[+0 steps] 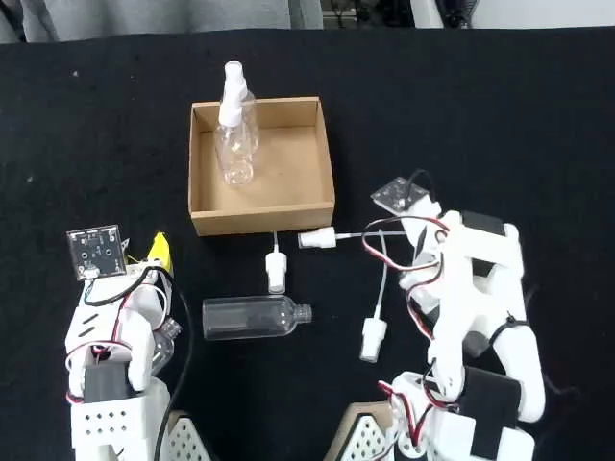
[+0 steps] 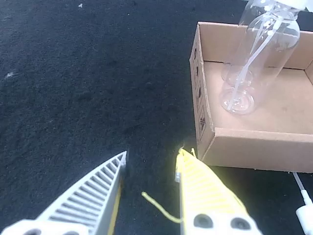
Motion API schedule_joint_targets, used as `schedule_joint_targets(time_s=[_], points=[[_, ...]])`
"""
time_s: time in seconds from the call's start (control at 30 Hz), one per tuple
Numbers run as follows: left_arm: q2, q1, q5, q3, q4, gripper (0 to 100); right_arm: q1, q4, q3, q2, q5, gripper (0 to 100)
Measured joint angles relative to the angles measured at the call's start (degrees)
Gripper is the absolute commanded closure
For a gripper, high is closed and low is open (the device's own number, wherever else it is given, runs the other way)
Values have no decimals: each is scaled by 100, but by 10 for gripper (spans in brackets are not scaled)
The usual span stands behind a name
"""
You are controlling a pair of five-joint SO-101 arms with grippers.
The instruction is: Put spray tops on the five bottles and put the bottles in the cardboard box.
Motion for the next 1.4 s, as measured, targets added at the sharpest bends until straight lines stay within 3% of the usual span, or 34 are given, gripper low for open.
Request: schedule_joint_targets(time_s=[0.43,0.73,1.1,1.4], points=[[0,0,0,0,0,840,-615,325,0,0,-1152,903],[0,0,0,0,0,840,-695,536,-237,0,-1240,906],[0,0,0,0,0,840,-695,1547,-967,-18,-1424,906],[0,0,0,0,0,840,-695,1899,-993,-1530,-1653,905]])
